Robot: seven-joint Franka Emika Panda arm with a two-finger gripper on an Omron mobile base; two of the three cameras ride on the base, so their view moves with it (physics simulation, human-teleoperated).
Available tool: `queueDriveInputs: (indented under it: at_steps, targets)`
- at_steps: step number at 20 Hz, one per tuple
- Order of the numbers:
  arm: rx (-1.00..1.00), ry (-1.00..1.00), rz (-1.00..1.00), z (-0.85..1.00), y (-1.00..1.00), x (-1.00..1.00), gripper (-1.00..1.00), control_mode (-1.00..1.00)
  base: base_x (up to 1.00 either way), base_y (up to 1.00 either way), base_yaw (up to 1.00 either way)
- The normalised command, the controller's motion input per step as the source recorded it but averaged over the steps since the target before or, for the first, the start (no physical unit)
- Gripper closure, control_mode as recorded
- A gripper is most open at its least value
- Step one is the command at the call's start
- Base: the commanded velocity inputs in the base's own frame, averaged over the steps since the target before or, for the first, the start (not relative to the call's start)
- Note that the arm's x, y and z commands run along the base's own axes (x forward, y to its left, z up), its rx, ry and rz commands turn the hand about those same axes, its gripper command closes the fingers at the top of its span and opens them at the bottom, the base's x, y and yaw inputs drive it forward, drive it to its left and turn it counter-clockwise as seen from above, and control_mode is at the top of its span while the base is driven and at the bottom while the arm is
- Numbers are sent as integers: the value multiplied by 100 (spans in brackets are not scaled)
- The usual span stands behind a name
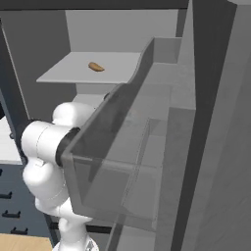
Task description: Place one sweet potato and one chicken drumstick in each tupperware on the nearby counter, to pack two identical lunches.
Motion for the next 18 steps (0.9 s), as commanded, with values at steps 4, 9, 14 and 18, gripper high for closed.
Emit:
queueDriveInputs:
  at_steps: [4,9,14,18]
  targets:
    - [0,-21,15,17,11,-100,100,-100,0,0,0]
    - [0,-16,11,45,12,-100,100,-100,0,0,0]
    - [-1,-6,1,74,14,-100,100,-100,0,0,0]
    - [0,0,0,100,16,-100,100,-100,0,0,0]
